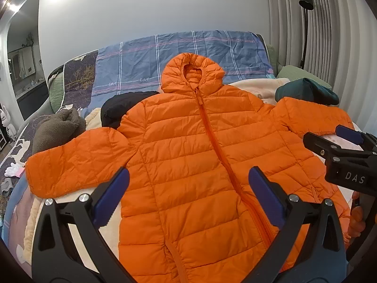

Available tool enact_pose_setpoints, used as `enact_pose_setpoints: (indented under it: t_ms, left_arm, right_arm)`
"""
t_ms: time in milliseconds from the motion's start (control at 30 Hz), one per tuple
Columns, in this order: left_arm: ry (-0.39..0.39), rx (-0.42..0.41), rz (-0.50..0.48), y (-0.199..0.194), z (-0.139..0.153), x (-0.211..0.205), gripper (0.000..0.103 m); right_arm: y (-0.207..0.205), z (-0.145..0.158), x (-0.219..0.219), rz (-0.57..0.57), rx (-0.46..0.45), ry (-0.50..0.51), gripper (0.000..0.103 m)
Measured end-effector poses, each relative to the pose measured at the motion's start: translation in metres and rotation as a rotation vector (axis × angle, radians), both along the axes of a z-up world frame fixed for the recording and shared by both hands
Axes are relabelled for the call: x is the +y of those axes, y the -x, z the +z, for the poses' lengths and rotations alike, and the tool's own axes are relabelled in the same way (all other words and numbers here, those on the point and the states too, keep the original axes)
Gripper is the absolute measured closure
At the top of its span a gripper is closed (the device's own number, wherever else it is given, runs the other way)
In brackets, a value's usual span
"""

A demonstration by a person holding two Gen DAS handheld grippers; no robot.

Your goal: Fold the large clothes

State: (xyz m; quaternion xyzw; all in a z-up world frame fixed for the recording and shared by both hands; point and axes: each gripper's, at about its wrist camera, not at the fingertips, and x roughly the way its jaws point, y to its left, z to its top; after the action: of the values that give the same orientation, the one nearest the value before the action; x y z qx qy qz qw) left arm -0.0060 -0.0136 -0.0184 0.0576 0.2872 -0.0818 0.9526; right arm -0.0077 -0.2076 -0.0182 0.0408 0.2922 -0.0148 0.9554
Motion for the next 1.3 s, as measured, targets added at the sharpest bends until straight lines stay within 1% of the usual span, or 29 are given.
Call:
enact_pose_setpoints:
  t_ms: [433, 533, 633, 667, 733, 800, 833, 900, 967, 1033, 1067, 1100, 1167, 1200, 1233, 1267, 1300]
  left_arm:
    - [-0.014, -0.023, -0.011, 0.004, 0.006, -0.002, 0.002]
    - [-0.024, -0.042, -0.023, -0.001, 0.015, -0.004, 0.002]
    - [-0.023, -0.067, -0.028, -0.021, 0.033, -0.002, 0.002]
    - [-0.023, -0.072, -0.030, -0.032, 0.042, 0.000, 0.002]
    - [-0.028, -0.067, -0.026, -0.058, 0.058, 0.001, 0.006]
    - [-0.022, -0.041, -0.012, -0.097, 0.076, 0.005, 0.012]
    - [-0.009, -0.022, -0.006, -0.115, 0.084, 0.006, 0.013]
    - [0.047, 0.037, 0.008, -0.167, 0.101, 0.013, 0.014]
    - [0.090, 0.076, 0.005, -0.205, 0.107, 0.017, 0.014]
    - [0.116, 0.098, 0.007, -0.238, 0.108, 0.019, 0.014]
    - [0.123, 0.107, 0.005, -0.262, 0.104, 0.018, 0.014]
    - [0.121, 0.116, 0.001, -0.279, 0.100, 0.017, 0.014]
    - [0.109, 0.148, 0.012, -0.321, 0.084, 0.012, 0.014]
    - [0.106, 0.177, 0.029, -0.343, 0.073, 0.010, 0.014]
    - [0.111, 0.193, 0.036, -0.354, 0.067, 0.009, 0.014]
    - [0.130, 0.214, 0.049, -0.374, 0.058, 0.009, 0.015]
    - [0.157, 0.223, 0.053, -0.388, 0.052, 0.010, 0.016]
  right_arm:
    - [0.003, 0.004, -0.002, 0.013, -0.013, 0.012, 0.001]
    - [-0.003, 0.011, -0.006, 0.059, -0.016, 0.009, 0.001]
    - [-0.027, 0.026, -0.014, 0.108, -0.019, 0.008, 0.001]
    - [-0.043, 0.033, -0.020, 0.119, -0.013, 0.015, 0.001]
    - [-0.071, 0.043, -0.028, 0.141, 0.010, 0.017, 0.001]
    - [-0.111, 0.057, -0.041, 0.170, 0.056, -0.017, 0.001]
    - [-0.130, 0.063, -0.047, 0.180, 0.075, -0.044, 0.001]
    - [-0.172, 0.077, -0.061, 0.188, 0.103, -0.114, 0.001]
    - [-0.211, 0.087, -0.073, 0.187, 0.111, -0.177, 0.001]
    - [-0.242, 0.090, -0.083, 0.171, 0.115, -0.250, 0.002]
    - [-0.262, 0.088, -0.087, 0.167, 0.115, -0.303, 0.003]
    - [-0.278, 0.084, -0.088, 0.169, 0.120, -0.332, 0.008]
    - [-0.318, 0.069, -0.083, 0.178, 0.171, -0.336, 0.017]
    - [-0.338, 0.059, -0.078, 0.172, 0.206, -0.314, 0.024]
    - [-0.350, 0.053, -0.075, 0.170, 0.227, -0.303, 0.029]
    - [-0.369, 0.043, -0.072, 0.175, 0.249, -0.309, 0.030]
    - [-0.385, 0.035, -0.070, 0.184, 0.255, -0.336, 0.031]
